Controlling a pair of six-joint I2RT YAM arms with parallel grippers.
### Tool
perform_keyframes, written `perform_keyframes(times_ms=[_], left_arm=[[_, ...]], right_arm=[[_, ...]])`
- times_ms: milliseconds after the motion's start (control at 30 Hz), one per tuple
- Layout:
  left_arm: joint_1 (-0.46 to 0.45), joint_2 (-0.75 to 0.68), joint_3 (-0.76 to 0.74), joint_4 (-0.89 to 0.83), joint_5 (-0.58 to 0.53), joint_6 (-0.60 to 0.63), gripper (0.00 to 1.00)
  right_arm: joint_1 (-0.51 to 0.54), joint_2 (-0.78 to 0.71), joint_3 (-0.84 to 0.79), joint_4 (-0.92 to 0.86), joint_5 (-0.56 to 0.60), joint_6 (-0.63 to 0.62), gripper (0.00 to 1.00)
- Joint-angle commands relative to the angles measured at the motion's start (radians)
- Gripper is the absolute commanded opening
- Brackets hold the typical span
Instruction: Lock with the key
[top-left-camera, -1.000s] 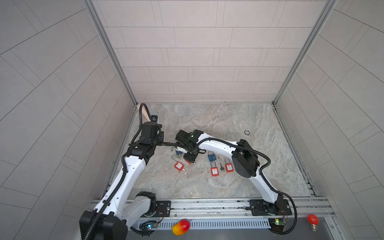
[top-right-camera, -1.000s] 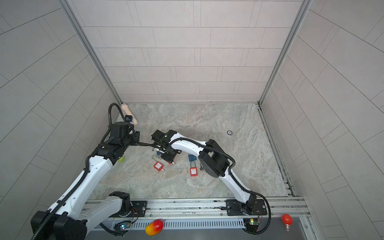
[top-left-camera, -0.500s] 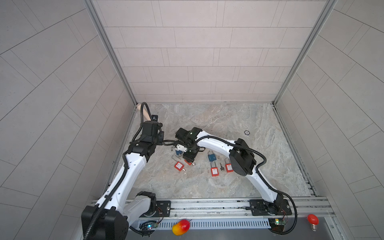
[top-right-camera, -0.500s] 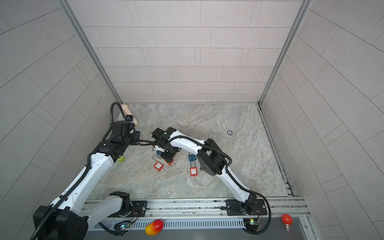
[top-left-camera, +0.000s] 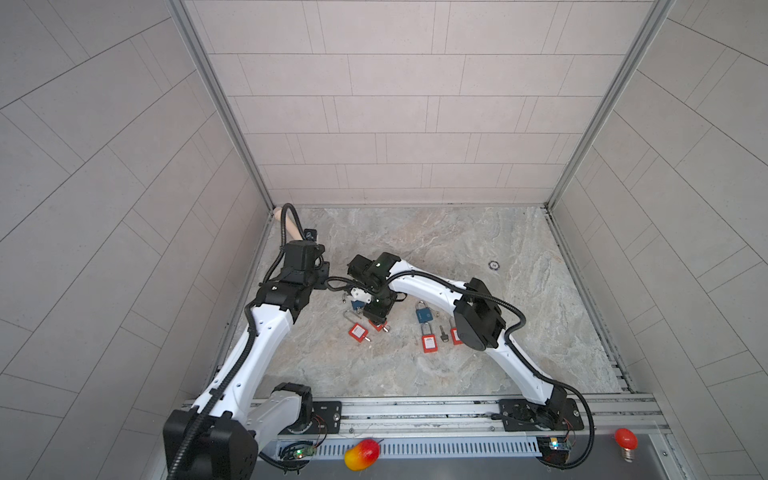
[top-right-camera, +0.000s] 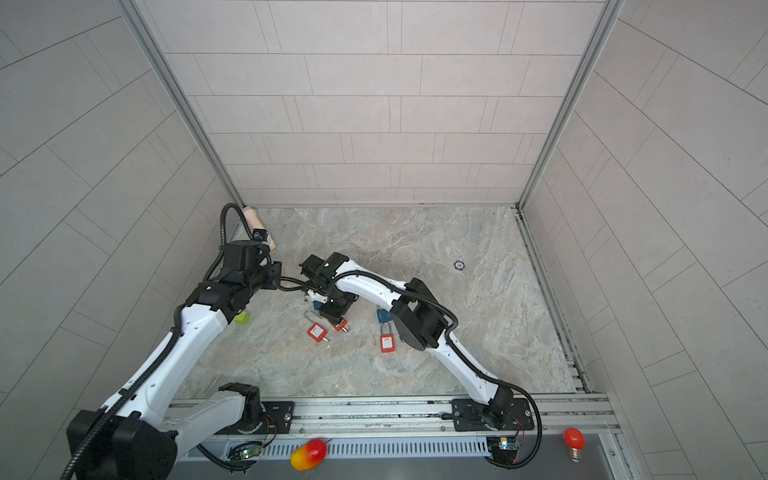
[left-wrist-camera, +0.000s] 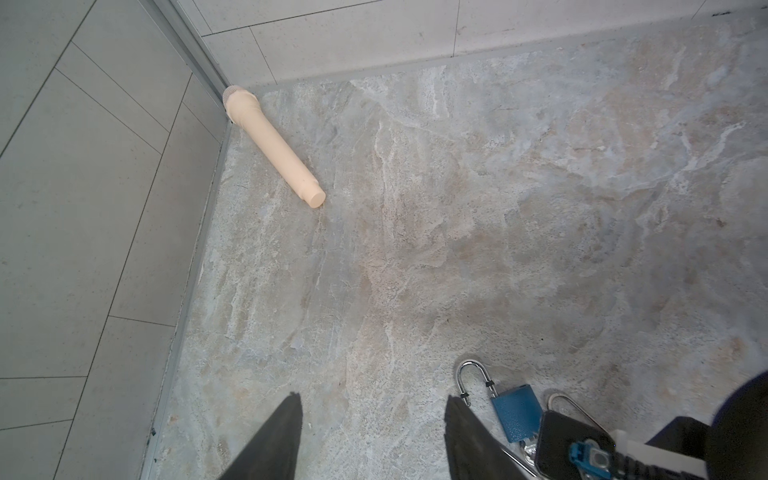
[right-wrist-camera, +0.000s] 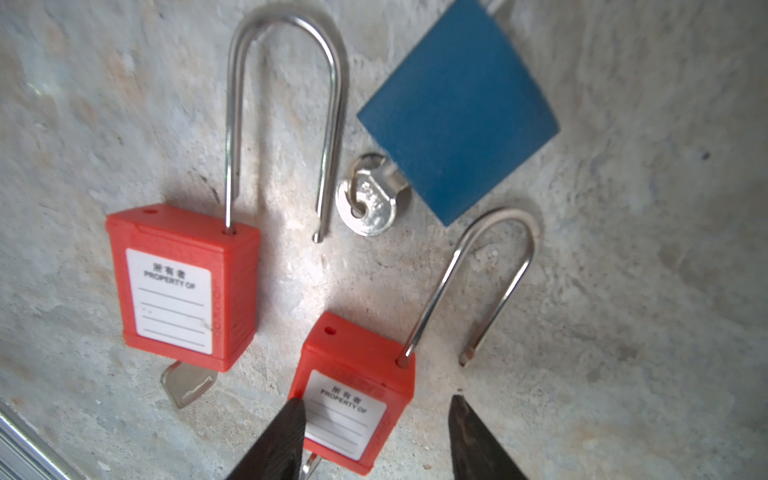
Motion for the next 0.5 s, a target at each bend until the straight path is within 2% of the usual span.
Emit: perform_keyframes(times_ms=[0, 167, 467], left_arm=[[-0.006, -0.013, 0.031, 0.009, 0.052, -0.033, 0.59], [-0.007, -0.013, 0.034, 0.016, 0.062, -0.036, 0.59], [-0.006, -0.010, 0.048, 0.016, 0.075, -0.040, 0.59]], right_arm=[[0.007, 0.030, -0.038, -0.019, 0.107, 0.024, 0.57], [-0.006, -0.045, -0.112, 0.057, 0.151, 0.047, 0.57], [0.011, -0.151, -0.186, 0.135, 0.031, 0.006, 0.57]])
